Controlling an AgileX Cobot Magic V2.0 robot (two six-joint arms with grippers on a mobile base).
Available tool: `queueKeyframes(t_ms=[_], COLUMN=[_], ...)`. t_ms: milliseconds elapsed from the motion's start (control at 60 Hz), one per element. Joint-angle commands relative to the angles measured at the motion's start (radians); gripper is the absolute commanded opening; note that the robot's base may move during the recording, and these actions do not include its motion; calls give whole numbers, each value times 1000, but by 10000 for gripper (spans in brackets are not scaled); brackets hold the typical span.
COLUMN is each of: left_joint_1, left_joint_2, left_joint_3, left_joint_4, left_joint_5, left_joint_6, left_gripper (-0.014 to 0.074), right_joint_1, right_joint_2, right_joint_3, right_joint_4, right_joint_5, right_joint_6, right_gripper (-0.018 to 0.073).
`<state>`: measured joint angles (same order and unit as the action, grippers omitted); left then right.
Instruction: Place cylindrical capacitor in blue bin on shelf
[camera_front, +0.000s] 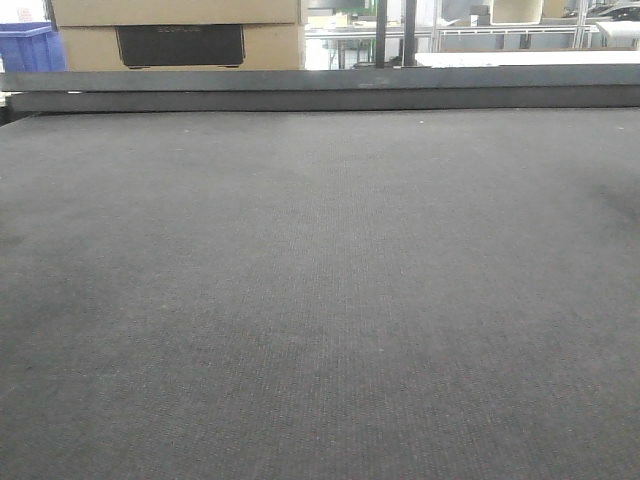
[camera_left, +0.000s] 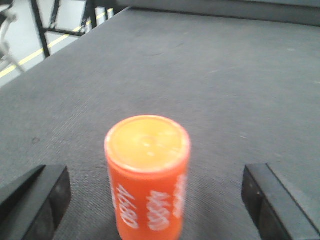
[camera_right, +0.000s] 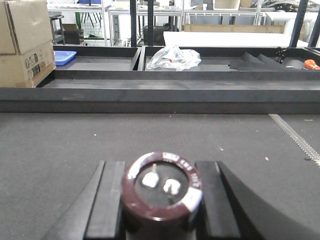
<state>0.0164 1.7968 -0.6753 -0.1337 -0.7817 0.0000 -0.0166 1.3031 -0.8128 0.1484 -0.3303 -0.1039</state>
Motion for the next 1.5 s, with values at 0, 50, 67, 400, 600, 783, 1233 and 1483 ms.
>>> queueKeyframes(t_ms=[0,50,67,400,600,783,1233,1483], left_joint_1=[1,7,7,52,58,58,-48,-207], left_joint_2=[43,75,82,132,132,120,-279,-429], left_joint_3=[-39,-61,-66,-120,-128,-128,-279,-412], left_joint_4=[-48,-48,-48,-48,-46,2,252,199], left_joint_5=[-27,-27,-27,-16,2,18,714,1031], left_joint_6=[0,0,0,0,0,0,0,0], left_gripper=[601,601,601,539,140,-111,-111,-111], right_joint_1=[1,1,1,1,1,1,1,48], right_joint_2=[-12,-12,-12,-12,-12,-12,-50,-50], right_joint_3=[-5,-5,-5,-5,-5,-5,-141,-224], right_joint_4=[-8,-8,-8,-10,-10,-10,-10,-10], right_joint_5=[-9,-5,-5,16,19,30,458,680], right_joint_6=[1,1,1,1,1,1,1,-26], right_gripper=[-168,-168,-168,-168,-168,-168,-168,-168])
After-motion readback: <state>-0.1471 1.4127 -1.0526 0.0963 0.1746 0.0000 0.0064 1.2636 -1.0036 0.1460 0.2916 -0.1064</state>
